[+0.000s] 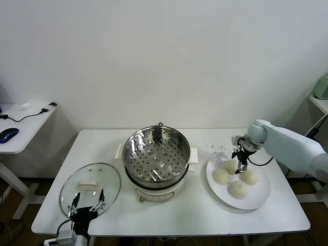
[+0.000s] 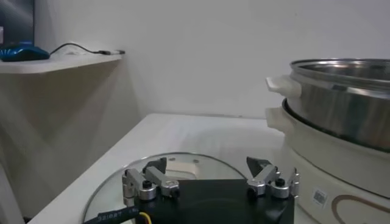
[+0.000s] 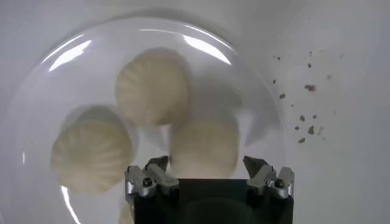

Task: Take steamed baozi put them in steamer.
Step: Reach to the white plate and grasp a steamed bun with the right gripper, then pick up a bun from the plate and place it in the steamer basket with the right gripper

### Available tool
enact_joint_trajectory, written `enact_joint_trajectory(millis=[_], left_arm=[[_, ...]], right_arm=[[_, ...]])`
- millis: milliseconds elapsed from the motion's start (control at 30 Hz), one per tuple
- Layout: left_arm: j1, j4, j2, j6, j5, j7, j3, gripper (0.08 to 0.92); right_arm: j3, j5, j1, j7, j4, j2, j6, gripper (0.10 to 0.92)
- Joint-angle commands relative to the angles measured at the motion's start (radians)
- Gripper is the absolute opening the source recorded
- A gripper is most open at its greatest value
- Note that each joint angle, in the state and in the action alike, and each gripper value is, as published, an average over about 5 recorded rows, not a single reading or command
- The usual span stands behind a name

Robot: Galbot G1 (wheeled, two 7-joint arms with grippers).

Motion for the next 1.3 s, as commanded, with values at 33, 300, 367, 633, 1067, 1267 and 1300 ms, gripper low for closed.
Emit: enact_joint_trajectory(millis=[33,300,367,633,1067,1267,1300], left_arm=[[0.005,-0.005,-0.004,-0.001,0.009,0.000,0.004,0.823],[0.019,-0.024,-0.018,-0.001,0.024,0.000,0.012,0.823],[0.024,-0.029,-0.021,-0.001,0.027,0.000,0.015,0.823],[0.038,-0.048,-0.017,-0.003,0.039,0.001,0.025,0.823],[0.037,-0.061,-0.002,-0.006,0.035,0.000,0.025,0.823],[0.036,-0.064,0.002,-0.007,0.034,0.000,0.020,0.823],[0.036,-0.066,0.003,-0.007,0.034,0.000,0.019,0.823]], right_arm=[[0.021,-0.014,-0.012,0.006,-0.019,0.015,0.010,0.719],[-0.027,0.009,0.103,-0.020,0.105,-0.046,0.014,0.654],[-0.081,0.039,0.187,-0.031,0.157,-0.063,0.021,0.648],[-0.357,0.251,0.670,-0.085,0.346,0.023,0.132,0.647],[-0.356,0.267,0.795,-0.113,0.451,0.455,0.502,0.645],[-0.339,0.048,0.627,-0.105,0.301,0.526,0.774,0.646],[-0.328,0.007,0.596,-0.104,0.261,0.534,0.806,0.646]])
